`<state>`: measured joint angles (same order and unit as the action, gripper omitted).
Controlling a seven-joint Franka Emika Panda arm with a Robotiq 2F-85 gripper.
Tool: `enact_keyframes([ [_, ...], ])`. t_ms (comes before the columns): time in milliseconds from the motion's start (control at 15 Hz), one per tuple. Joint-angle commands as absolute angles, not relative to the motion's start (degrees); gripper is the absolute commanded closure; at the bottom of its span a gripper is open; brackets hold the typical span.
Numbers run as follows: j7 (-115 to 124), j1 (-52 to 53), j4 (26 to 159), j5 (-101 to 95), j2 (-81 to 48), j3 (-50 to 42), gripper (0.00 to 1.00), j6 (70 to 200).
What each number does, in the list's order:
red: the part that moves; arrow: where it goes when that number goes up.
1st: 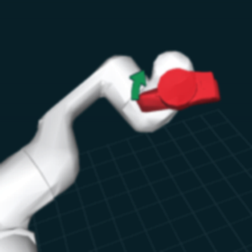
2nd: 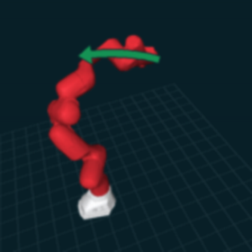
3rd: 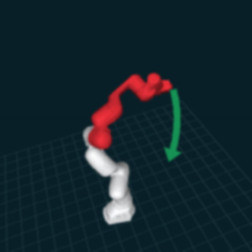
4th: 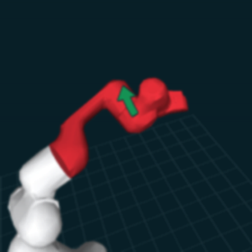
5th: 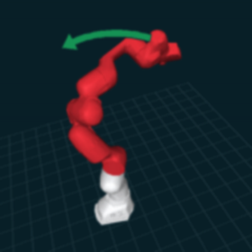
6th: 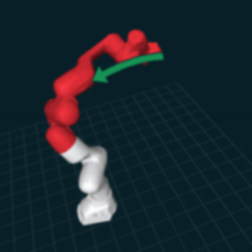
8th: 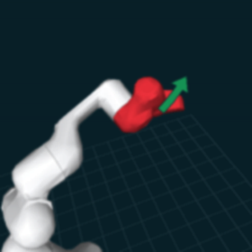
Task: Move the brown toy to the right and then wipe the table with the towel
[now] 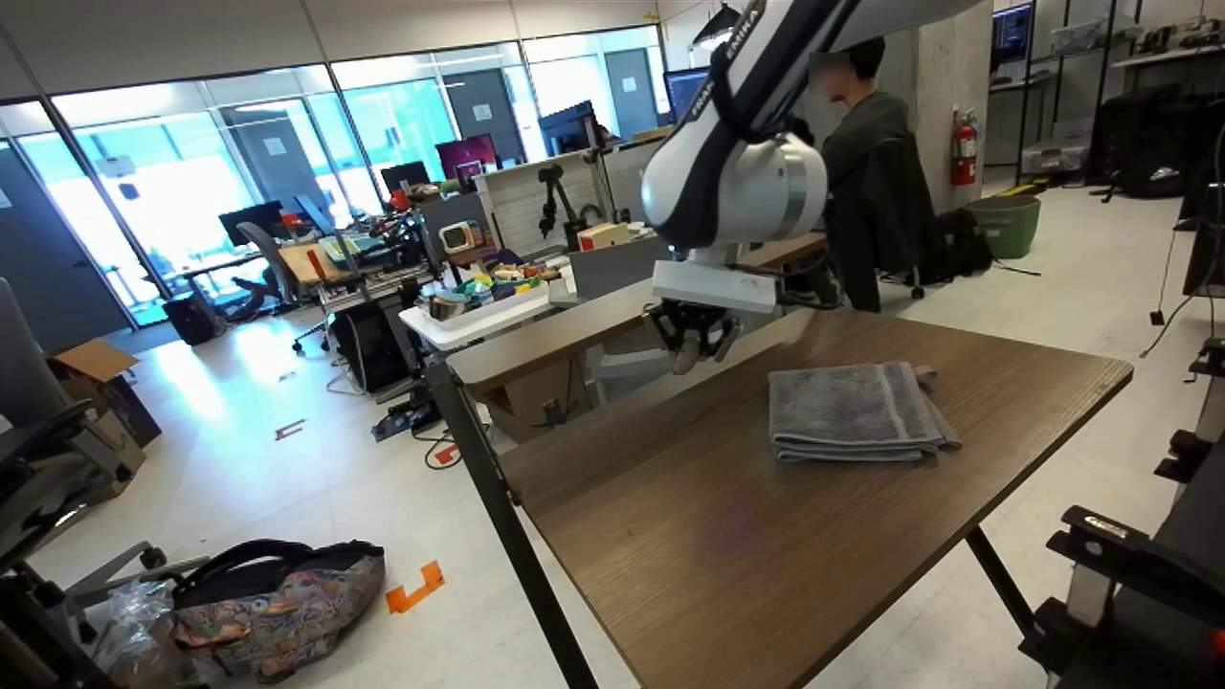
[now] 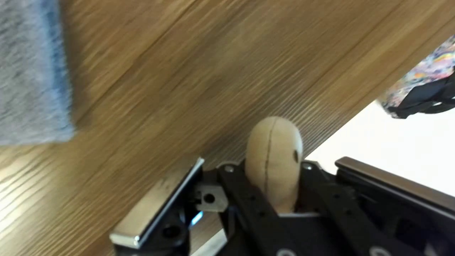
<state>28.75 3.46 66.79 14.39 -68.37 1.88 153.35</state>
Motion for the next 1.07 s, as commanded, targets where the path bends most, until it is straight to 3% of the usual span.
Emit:
enact_keyframes([
  [0, 34.6, 2.6, 72.4, 16.0, -65.4, -4.9, 0.98, 156.4],
  [667, 47.6, 2.3, 78.5, 14.2, -64.6, -13.8, 0.98, 154.9],
  [733, 48.2, 2.1, 78.8, 14.3, -64.5, -13.6, 0.66, 154.7],
  [800, 48.7, 2.1, 79.1, 14.1, -64.3, -13.6, 0.65, 154.7],
  [1000, 48.8, 1.8, 81.7, 14.3, -62.6, -12.9, 0.43, 156.2],
])
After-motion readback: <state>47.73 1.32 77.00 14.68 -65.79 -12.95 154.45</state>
